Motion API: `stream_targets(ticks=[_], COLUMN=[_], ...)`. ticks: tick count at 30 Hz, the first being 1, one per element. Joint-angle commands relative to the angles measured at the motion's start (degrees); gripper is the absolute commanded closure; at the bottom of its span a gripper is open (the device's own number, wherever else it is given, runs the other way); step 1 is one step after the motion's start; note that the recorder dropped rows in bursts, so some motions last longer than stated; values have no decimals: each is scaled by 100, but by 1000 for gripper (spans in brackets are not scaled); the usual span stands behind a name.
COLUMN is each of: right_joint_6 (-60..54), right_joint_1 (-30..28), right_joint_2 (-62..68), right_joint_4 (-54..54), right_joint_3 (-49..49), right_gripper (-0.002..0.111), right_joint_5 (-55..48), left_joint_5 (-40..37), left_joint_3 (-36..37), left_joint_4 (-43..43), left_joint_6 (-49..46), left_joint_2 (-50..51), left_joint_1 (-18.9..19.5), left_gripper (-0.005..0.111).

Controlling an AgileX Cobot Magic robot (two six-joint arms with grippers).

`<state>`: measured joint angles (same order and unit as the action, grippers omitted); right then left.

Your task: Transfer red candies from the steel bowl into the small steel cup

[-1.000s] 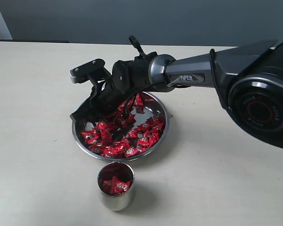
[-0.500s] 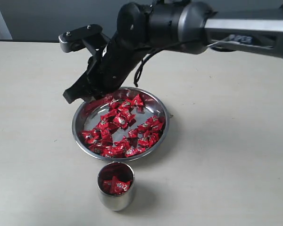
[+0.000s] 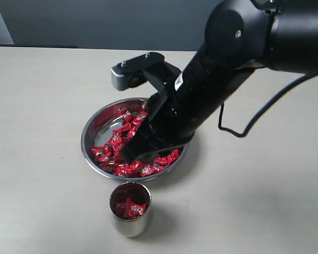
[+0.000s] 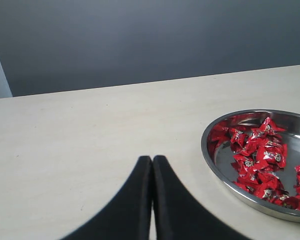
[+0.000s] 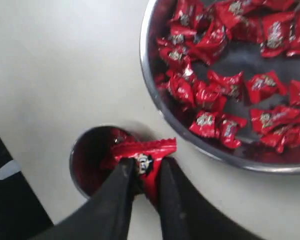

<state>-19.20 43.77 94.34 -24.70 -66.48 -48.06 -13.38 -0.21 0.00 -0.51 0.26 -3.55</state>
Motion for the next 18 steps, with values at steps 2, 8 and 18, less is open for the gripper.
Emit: stream_targets(ticks=[2, 8, 18], right_joint_6=[-647, -1458, -2062], right_joint_1=[-32, -32, -32], right_joint_2=[-137, 61, 516], right_joint_4=[-655, -1470, -1890], right_joint_3=[463, 577, 577], right_gripper=[109, 109, 85], right_joint_5=[149, 175, -127], left_joint_5=[14, 14, 14], left_joint_3=[21, 21, 21], left_joint_4=[-31, -31, -31], left_joint_6=[-1, -1, -1], left_joint_2=[-26, -26, -26], left_joint_1=[-4, -4, -4], left_gripper=[106, 106, 106])
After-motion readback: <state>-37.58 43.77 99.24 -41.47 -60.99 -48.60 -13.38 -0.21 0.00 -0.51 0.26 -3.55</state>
